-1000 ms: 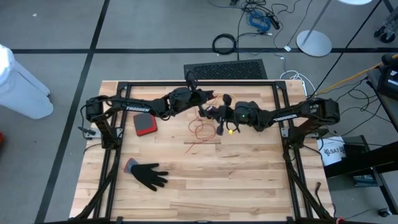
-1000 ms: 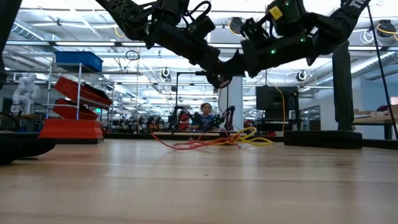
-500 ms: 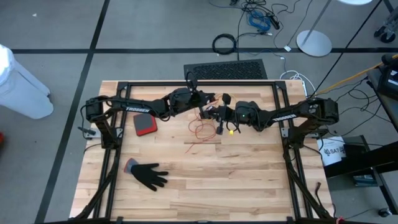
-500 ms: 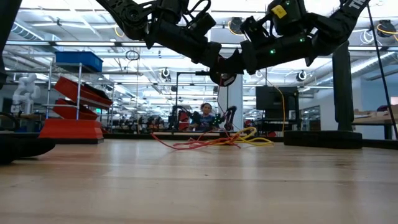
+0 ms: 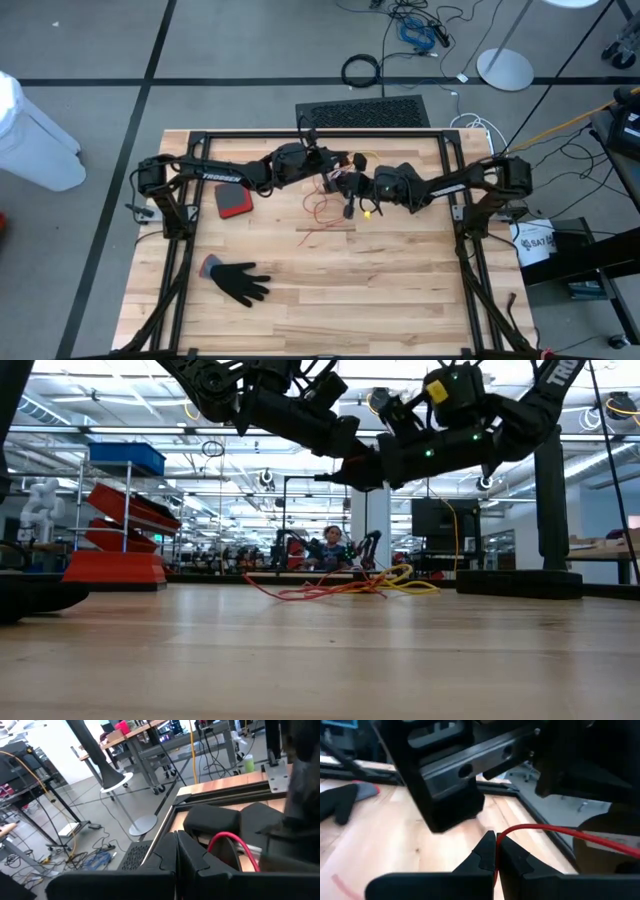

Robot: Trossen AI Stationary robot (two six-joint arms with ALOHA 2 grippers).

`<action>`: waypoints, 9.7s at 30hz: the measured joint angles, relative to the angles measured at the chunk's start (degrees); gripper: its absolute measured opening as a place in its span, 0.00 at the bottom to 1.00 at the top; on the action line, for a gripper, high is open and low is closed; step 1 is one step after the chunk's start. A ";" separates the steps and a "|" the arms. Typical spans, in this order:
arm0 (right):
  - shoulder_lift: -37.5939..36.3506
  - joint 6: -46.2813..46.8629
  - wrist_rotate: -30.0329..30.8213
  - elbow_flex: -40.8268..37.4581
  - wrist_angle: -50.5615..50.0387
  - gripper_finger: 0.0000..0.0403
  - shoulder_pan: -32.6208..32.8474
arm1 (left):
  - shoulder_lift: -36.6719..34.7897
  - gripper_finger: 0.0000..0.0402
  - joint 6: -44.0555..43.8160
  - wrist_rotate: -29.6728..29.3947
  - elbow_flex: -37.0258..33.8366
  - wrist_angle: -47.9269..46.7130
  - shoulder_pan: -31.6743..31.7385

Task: Coil cords
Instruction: Coil the red wire into the spool

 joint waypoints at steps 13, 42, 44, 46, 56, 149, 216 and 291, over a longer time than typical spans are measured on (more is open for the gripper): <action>3.86 -2.73 4.92 0.19 9.32 0.00 2.15 | -0.09 0.00 3.25 -2.13 0.32 -3.42 -0.50; 3.65 1.41 1.41 3.77 -0.62 0.00 2.46 | 0.15 0.00 6.42 3.76 0.01 -6.73 -0.52; 3.92 1.00 2.63 3.92 -0.98 0.00 2.43 | 0.22 0.00 5.86 3.26 0.01 -5.59 -0.50; 4.43 0.66 3.35 3.95 -0.96 0.00 2.49 | 0.24 0.00 4.91 3.09 -0.02 -5.30 -0.49; 7.86 -2.02 7.20 3.67 -0.07 0.00 2.61 | 0.02 0.00 3.16 -2.38 0.03 -2.95 -0.15; -7.97 -8.23 6.62 0.61 -17.33 0.03 4.61 | 0.00 0.00 -14.48 9.65 0.46 9.60 4.82; -15.10 4.91 4.89 0.61 -26.99 0.00 -2.47 | -1.40 0.00 -10.07 15.62 -6.09 -3.85 7.86; -4.91 -6.81 22.96 8.52 -24.34 0.04 1.71 | 3.43 0.00 -30.03 7.66 -5.95 27.04 7.58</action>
